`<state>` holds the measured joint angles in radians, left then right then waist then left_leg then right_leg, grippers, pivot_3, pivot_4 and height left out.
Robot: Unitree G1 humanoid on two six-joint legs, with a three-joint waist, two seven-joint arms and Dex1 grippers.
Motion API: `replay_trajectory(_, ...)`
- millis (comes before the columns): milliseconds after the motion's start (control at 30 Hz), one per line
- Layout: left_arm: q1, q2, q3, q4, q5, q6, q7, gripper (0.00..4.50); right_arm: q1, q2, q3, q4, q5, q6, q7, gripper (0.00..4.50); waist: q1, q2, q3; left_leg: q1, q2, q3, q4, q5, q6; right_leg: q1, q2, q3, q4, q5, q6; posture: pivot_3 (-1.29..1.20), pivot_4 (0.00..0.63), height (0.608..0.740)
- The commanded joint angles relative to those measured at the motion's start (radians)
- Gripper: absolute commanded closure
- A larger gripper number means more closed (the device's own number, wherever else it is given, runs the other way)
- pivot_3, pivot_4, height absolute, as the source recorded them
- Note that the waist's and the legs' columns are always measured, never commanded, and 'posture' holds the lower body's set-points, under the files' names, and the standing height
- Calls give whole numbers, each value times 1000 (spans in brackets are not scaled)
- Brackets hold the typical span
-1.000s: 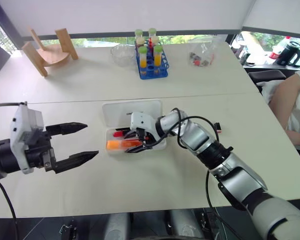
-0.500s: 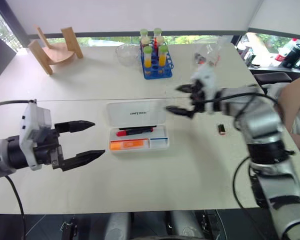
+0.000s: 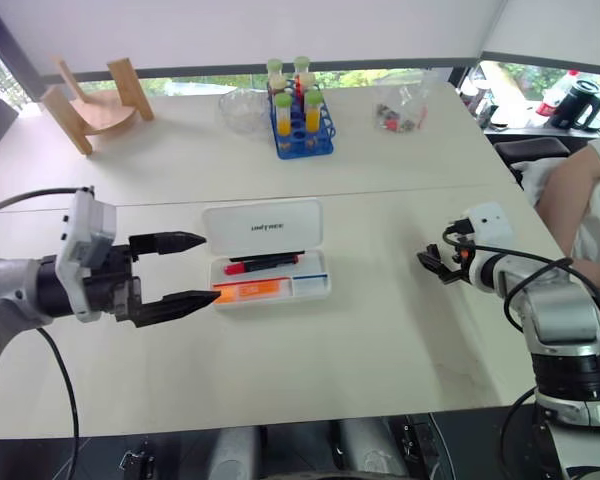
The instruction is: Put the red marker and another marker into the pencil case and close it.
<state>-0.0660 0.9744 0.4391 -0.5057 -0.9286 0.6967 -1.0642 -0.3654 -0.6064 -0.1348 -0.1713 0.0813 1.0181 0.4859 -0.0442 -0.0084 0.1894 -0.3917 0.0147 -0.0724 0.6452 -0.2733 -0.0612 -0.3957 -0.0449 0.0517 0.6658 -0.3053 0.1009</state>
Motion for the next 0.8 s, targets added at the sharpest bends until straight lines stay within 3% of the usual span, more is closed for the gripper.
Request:
replay_trajectory(33, -13, 2, 7, -5, 9, -26, -2, 0, 32, 18, -36, 13, 27, 37, -19, 542, 2, -1, -1, 0, 0, 0, 0, 0, 0, 0, 0, 0, 0, 0, 0, 0, 150, 740)
replay_trajectory(67, -10, 3, 8, -5, 12, -28, -2, 0, 35, 18, -37, 12, 35, 40, -17, 776, 3, -1, -1, 0, 0, 0, 1, 0, 0, 1, 0, 0, 0, 0, 0, 0, 150, 740)
replay_trajectory(167, -8, 4, 15, -5, 15, -28, 3, 0, 42, 12, -32, -14, 64, 63, -11, 2220, 5, -1, -1, 1, -1, 0, 1, 0, 0, 2, -1, 0, 0, 0, 0, 0, 150, 740)
replay_trajectory(300, -7, 2, 18, -6, 17, -29, 6, 0, 31, 2, -27, -54, 108, 104, 3, 4405, 8, -1, -1, 1, -1, -1, 1, 0, 0, 2, -1, -1, -1, 0, 0, 0, 150, 740)
replay_trajectory(500, -15, 2, 15, 4, 20, -28, 8, 0, -129, -53, 51, -141, 261, 76, 206, 4459, -4, 2, 1, 0, 0, -1, 0, 0, 0, 1, 0, -1, 0, 0, 0, 0, 150, 740)
replay_trajectory(633, -24, 1, 2, 16, 29, -30, 5, 0, -244, -93, 211, -161, 330, -86, 456, 4459, -8, 2, 1, 0, 1, -1, -1, 0, 0, 0, 1, -1, 0, 0, 0, 0, 150, 740)
replay_trajectory(800, -35, 0, -6, 23, 41, -34, 11, 0, -334, -98, 425, -41, 257, -325, 679, 4459, 3, 1, 2, 0, 0, -2, -1, 0, 1, 0, 0, -1, -1, 0, 0, 0, 150, 740)
